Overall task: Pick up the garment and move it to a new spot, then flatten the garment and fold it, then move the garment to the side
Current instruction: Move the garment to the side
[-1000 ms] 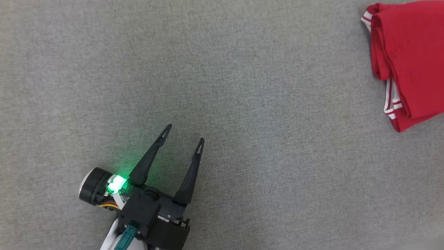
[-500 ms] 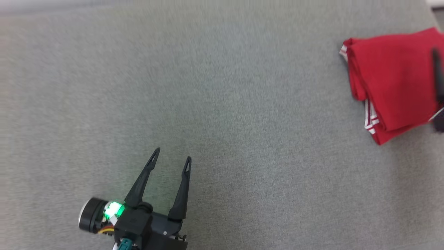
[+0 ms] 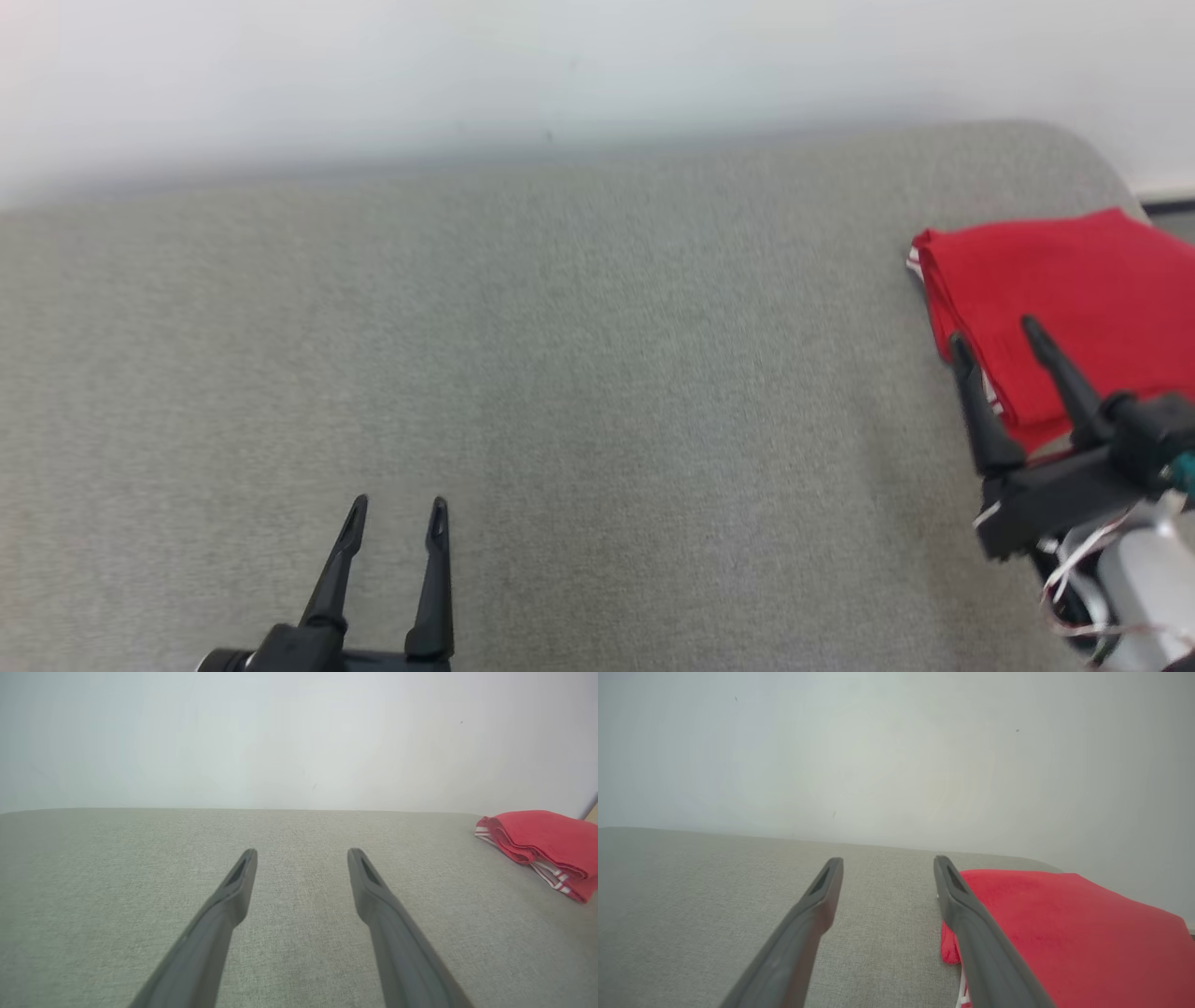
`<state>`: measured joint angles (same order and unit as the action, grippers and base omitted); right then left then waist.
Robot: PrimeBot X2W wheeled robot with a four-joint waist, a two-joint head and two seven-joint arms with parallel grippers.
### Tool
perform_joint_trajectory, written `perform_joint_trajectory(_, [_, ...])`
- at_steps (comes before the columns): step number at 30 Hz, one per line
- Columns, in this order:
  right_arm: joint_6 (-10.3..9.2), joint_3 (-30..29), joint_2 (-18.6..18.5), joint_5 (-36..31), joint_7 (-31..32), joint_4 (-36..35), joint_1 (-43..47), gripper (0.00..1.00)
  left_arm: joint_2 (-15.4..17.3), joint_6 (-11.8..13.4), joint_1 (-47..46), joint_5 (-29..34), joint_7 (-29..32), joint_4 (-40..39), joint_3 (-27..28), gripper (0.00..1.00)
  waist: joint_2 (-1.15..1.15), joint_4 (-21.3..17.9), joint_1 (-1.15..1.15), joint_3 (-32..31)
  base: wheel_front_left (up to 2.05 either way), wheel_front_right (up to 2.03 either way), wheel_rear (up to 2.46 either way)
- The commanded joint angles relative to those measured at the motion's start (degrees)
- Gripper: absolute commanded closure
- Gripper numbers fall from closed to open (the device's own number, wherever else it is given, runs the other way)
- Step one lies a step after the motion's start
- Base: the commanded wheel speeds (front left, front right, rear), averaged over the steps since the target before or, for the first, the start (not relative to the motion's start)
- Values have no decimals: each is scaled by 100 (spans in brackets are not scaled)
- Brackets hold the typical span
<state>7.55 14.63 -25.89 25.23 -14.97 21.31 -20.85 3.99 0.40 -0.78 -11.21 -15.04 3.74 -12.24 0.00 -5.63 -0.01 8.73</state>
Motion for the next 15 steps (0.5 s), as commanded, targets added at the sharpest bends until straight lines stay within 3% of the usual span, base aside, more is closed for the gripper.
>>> perform_joint_trajectory(1, [-17, -66, 76, -94, -24, -92, 141, 0, -21, 3, 108, -74, -17, -6, 40, 0, 0, 262, 1, -445, 0, 0, 0])
perform_joint_trajectory(15, [-17, -963, 1004, -1057, -24, -1818, 1911, 0, -90, -59, 703, -160, -17, -251, 498, 0, 0, 377, 1, -1093, 0, 0, 0])
